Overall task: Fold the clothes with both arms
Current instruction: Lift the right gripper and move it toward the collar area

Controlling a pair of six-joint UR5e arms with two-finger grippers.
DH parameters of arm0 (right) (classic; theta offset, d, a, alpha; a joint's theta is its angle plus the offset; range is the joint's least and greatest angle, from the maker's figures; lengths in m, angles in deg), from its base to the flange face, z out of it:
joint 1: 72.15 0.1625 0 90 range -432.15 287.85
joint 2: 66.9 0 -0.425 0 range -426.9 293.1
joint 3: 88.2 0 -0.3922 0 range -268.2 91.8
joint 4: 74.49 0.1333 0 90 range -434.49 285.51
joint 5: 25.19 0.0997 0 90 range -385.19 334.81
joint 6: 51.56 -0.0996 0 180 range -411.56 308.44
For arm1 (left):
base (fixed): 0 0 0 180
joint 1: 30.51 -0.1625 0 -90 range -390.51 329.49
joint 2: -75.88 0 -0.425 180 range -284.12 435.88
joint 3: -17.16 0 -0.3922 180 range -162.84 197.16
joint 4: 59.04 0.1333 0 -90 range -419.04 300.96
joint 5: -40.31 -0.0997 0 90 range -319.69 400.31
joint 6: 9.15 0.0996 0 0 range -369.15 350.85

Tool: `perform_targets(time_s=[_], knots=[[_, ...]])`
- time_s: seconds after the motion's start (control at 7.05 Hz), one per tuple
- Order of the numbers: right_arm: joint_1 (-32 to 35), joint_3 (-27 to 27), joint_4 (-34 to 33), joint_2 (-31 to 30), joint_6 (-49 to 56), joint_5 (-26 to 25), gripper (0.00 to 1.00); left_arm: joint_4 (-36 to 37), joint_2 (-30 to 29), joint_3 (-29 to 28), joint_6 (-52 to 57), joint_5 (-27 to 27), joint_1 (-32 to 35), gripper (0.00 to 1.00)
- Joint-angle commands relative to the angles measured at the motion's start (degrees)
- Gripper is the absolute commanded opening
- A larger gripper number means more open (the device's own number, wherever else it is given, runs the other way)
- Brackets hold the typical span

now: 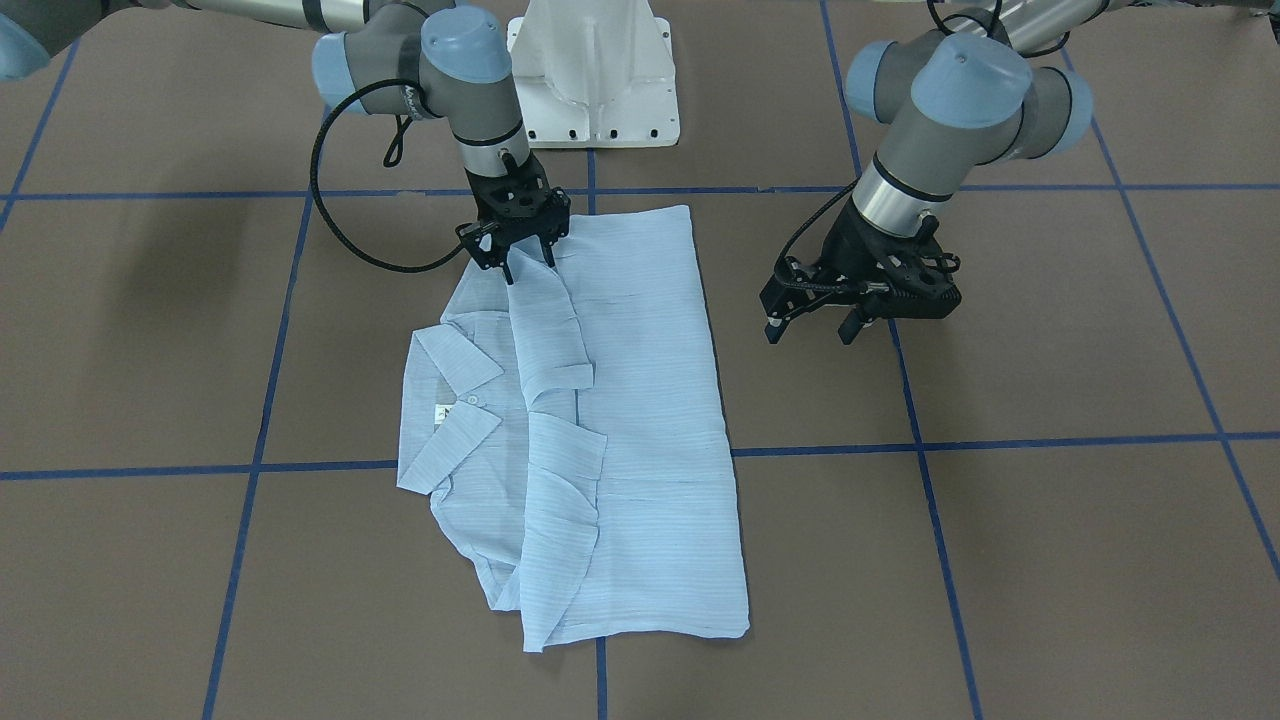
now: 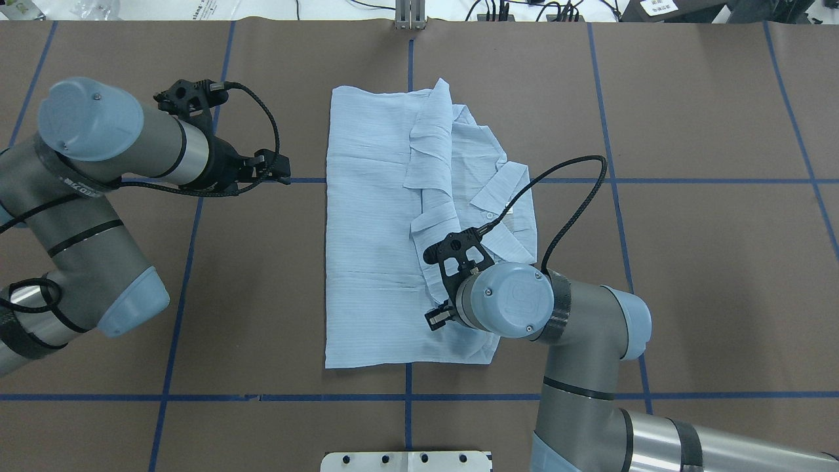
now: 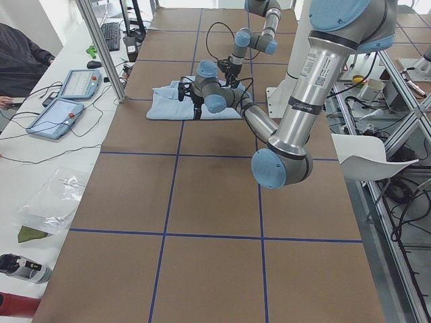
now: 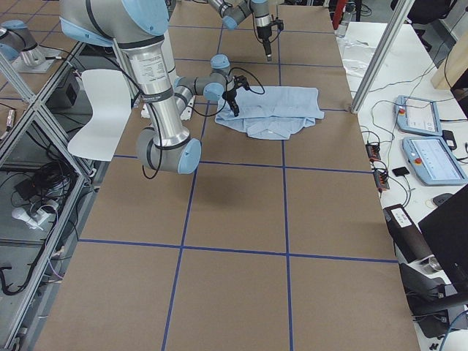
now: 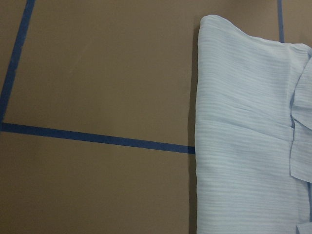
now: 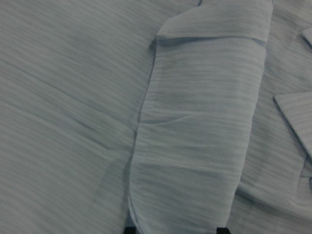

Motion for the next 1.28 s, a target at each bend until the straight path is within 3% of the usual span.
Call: perform_targets(time_s=[0.0, 0.14, 0.43, 0.85, 1.14], knots=[[-0.01, 0.38, 0.06, -0.03, 0.00, 0.07, 0.05, 0.02, -0.01, -0.34, 0.00, -0.01, -0.04, 1.00], [0.16, 0.82, -0.02, -0.21, 0.08, 0.07, 0.00, -0.07, -0.09, -0.43, 0.26, -0.01, -0.04, 1.00], [0.52, 3.62, -0.20, -2.30, 0.17, 0.42, 0.00, 0.02, -0.09, -0.43, 0.96, -0.01, -0.04, 1.00], [1.83, 10.56, -7.21, -6.61, 0.26, 1.92, 0.00, 0.11, -0.53, -0.51, 0.88, -0.10, -0.04, 1.00], [2.62, 10.76, -7.50, -9.69, 0.17, 1.83, 0.00, 0.02, -0.71, -0.86, 0.79, -0.19, -0.04, 1.00]])
